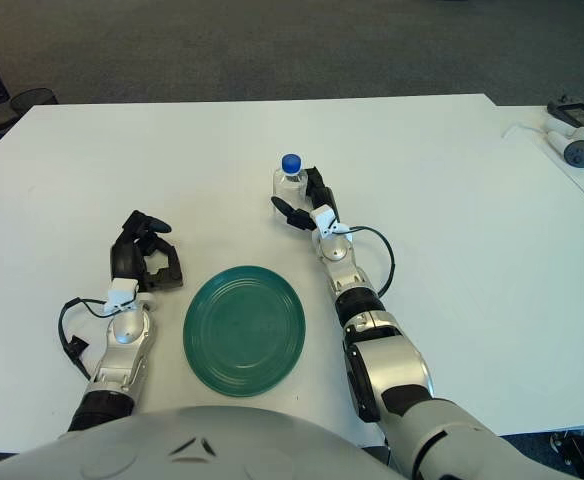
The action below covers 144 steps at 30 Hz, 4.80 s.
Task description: Put the bottle into the plate.
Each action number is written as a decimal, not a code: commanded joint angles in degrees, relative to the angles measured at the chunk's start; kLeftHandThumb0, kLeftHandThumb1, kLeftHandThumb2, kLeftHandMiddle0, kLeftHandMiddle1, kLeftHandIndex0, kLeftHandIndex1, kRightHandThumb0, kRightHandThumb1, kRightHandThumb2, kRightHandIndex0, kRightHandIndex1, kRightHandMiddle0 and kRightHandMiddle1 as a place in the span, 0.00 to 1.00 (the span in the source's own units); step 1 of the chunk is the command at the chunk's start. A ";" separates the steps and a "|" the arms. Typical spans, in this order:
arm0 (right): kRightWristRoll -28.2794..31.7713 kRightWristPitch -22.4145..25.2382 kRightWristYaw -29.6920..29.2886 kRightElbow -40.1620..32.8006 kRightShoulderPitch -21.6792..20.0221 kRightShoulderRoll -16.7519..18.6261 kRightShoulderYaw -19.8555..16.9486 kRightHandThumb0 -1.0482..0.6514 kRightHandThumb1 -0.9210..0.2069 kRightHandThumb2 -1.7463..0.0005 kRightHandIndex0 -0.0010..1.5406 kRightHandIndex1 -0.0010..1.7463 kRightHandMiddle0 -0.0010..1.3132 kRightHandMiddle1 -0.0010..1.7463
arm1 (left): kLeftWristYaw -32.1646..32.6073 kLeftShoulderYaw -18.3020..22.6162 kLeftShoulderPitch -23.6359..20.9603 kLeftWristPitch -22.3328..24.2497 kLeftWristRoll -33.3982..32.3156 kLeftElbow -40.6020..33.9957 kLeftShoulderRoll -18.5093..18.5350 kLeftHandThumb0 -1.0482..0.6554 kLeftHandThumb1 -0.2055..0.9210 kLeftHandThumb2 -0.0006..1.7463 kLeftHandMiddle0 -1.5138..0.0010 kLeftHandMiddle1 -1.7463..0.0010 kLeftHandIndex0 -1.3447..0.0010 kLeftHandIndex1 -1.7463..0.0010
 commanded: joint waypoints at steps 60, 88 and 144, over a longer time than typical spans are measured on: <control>7.47 7.00 15.55 -65.16 25.10 1.01 6.84 0.57 0.63 0.18 0.87 1.00 0.86 1.00 | -1.28 0.44 2.88 0.09 0.67 2.83 1.64 0.61 0.13 1.00 0.42 0.00 0.49 0.00; 8.48 -16.87 30.85 -64.18 25.92 -12.79 23.19 0.56 0.54 0.25 0.77 1.00 0.71 1.00 | 0.99 0.06 2.06 -0.64 3.01 3.88 1.20 0.61 0.13 1.00 0.42 0.00 0.49 0.00; -16.85 -16.40 23.19 -54.53 18.14 -17.20 21.29 0.59 0.64 0.18 0.80 1.00 0.77 1.00 | 1.21 -0.21 1.30 -0.65 3.32 4.20 1.79 0.61 0.12 1.00 0.42 0.00 0.48 0.01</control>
